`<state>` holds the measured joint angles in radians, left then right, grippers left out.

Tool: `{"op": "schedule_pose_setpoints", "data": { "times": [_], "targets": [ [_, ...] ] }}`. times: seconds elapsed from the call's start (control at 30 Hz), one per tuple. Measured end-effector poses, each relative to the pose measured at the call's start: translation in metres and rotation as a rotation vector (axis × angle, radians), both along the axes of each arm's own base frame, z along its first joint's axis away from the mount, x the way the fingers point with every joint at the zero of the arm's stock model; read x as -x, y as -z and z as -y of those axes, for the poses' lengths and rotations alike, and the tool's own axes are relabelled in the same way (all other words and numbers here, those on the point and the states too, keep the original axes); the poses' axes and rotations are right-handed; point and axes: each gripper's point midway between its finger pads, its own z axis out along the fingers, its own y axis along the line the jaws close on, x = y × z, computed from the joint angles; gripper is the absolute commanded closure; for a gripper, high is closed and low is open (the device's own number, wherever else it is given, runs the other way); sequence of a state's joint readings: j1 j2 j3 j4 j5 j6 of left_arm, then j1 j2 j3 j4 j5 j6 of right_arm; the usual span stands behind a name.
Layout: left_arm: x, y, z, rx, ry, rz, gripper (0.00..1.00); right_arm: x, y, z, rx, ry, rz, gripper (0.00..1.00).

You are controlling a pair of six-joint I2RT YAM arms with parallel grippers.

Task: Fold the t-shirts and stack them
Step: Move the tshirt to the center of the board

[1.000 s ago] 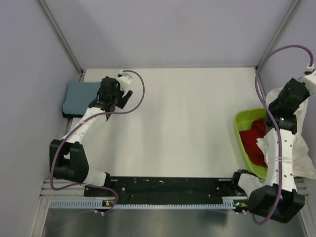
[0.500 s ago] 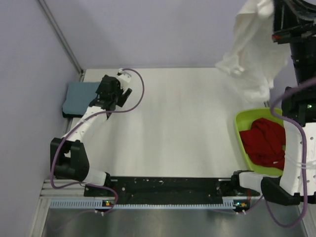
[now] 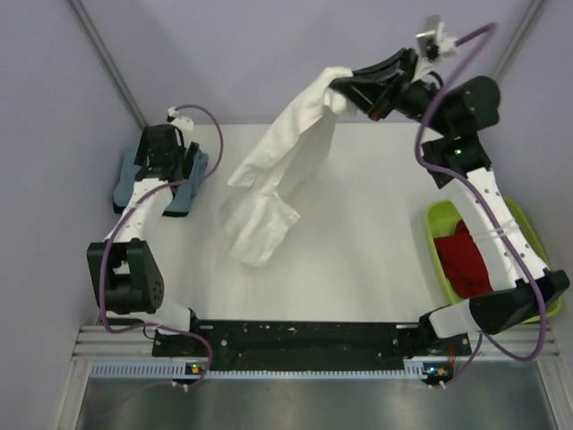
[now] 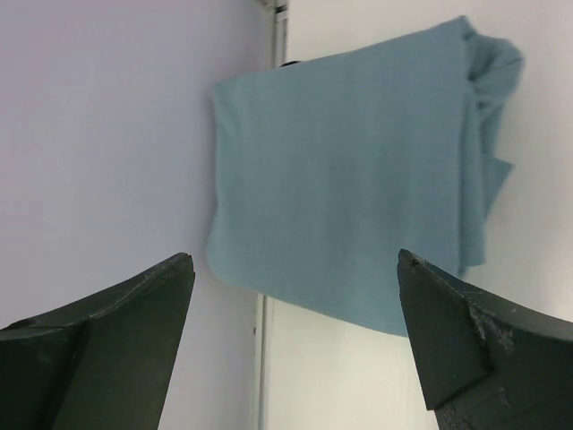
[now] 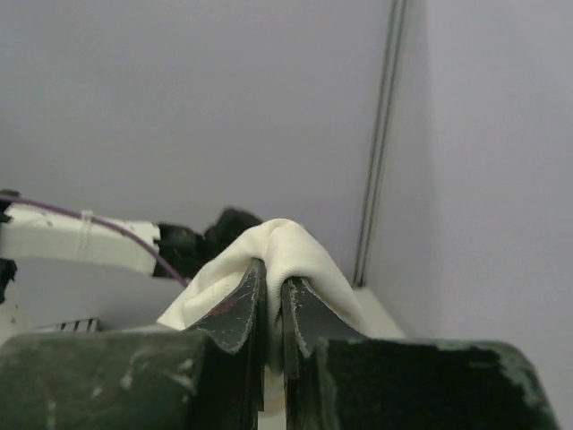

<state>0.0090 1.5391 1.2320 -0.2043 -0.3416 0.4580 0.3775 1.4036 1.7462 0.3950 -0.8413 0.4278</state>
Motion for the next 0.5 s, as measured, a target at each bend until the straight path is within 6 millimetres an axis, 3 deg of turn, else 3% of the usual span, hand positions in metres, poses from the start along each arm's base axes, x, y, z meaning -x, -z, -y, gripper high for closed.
{"op": "schedule_pose_setpoints", "data": {
  "times": [0.13,0.27,0.33,0.43,0.47,0.5],
  "targets": [
    [0.003,-0.005,-0.021,-0.006,-0.051,0.01,0.01,-0.071,0.11,-0.012,0.146,0.133,-0.273,1.0],
    [0.002,-0.002,-0.015,0.0,-0.011,0.0,0.01,-0.116,0.207,0.011,0.272,0.299,-0.448,1.0],
    [0.004,0.004,-0.008,0.013,0.024,-0.013,0.01,-0.14,0.238,0.031,0.304,0.385,-0.513,1.0],
    [0.008,0.013,0.007,0.042,0.1,-0.037,0.03,-0.197,0.28,0.062,0.341,0.556,-0.584,0.97],
    [0.009,0.017,0.012,0.051,0.13,-0.048,0.04,-0.222,0.293,0.072,0.358,0.623,-0.615,0.77],
    [0.011,0.02,0.019,0.062,0.161,-0.06,0.04,-0.247,0.304,0.081,0.372,0.688,-0.641,0.42]
  ]
}}
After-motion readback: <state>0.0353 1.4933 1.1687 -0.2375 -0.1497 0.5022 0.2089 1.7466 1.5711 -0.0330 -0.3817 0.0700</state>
